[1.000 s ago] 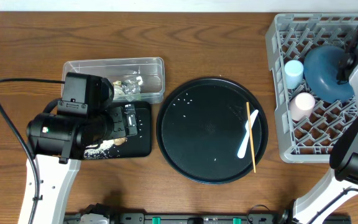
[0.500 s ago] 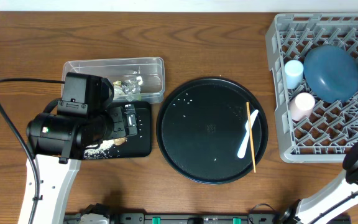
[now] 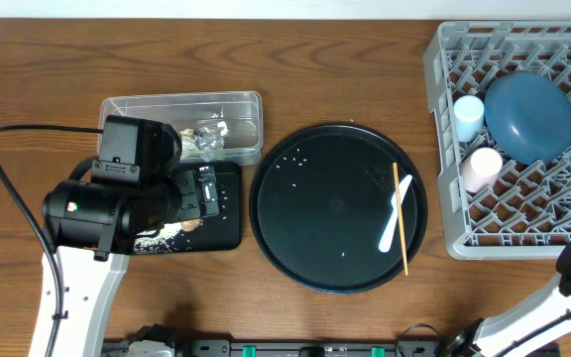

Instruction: Sort waste into correct bins and load items into the dishwasher rack

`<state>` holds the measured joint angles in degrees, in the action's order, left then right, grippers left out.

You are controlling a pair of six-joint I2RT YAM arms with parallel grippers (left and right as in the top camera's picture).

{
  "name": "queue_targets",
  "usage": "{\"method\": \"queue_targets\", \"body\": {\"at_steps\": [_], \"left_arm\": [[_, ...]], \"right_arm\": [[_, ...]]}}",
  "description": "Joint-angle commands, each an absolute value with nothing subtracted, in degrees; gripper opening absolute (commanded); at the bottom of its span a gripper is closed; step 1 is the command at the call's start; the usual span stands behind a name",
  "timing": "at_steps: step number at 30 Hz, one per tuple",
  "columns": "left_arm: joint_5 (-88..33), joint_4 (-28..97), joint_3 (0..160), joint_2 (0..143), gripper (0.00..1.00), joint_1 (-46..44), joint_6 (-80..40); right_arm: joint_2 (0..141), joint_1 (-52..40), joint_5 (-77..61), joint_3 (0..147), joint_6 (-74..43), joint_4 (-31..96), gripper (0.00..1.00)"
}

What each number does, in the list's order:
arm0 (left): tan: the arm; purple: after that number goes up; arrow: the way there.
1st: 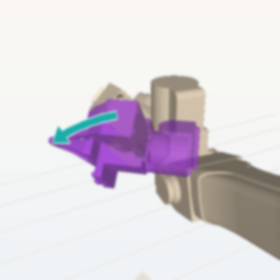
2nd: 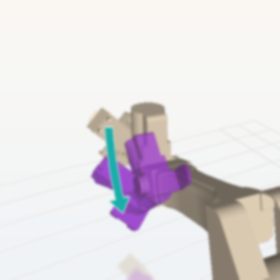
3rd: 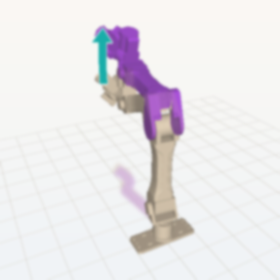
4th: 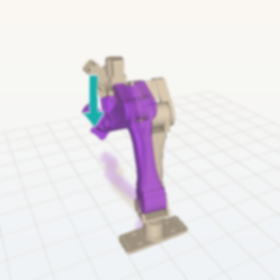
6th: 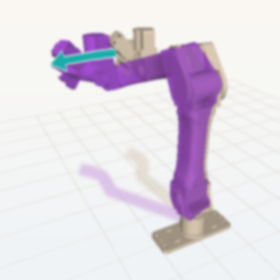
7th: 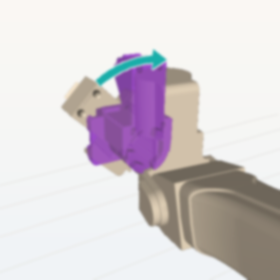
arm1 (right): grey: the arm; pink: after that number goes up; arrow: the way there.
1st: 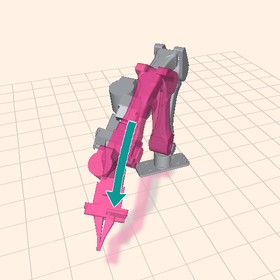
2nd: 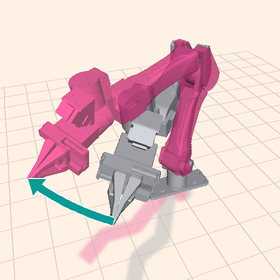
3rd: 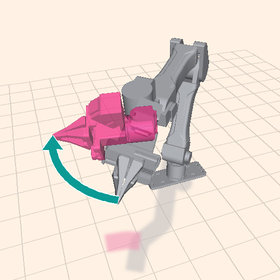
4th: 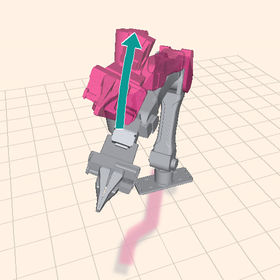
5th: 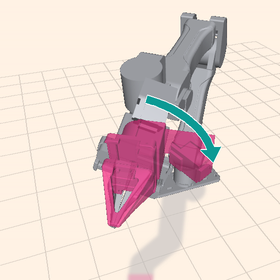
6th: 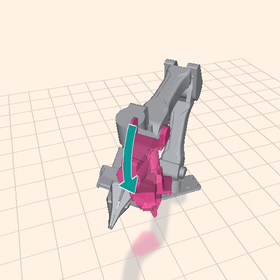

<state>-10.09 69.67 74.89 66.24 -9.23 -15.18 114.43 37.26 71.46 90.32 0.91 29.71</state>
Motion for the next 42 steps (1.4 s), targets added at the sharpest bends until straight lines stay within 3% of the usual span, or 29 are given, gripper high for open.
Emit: {"method": "queue_targets", "body": {"at_steps": [1, 15, 28, 42], "left_arm": [[-9.4, 69.8, 75.2, 66.2, 0.98, -9.3, -15.0], [-9.4, 69.8, 75.2, 66.2, 0.98, -9.3, -15.0], [-9.4, 69.8, 75.2, 66.2, 0.98, -9.3, -15.0], [-9.4, 69.8, 75.2, 66.2, 0.98, -9.3, -15.0]], "right_arm": [[114.5, 38.5, 69.8, 91.8, 0.9, 29.6, 0.01], [118.6, 37.6, 64.6, 91.7, 2.0, 29.5, 0.01], [121.9, 26.6, 65.4, 91.7, 14.0, 20.8, 0.01], [121.9, 20.1, 65.3, 91.7, 10.7, 26.5, 0.01]]}}
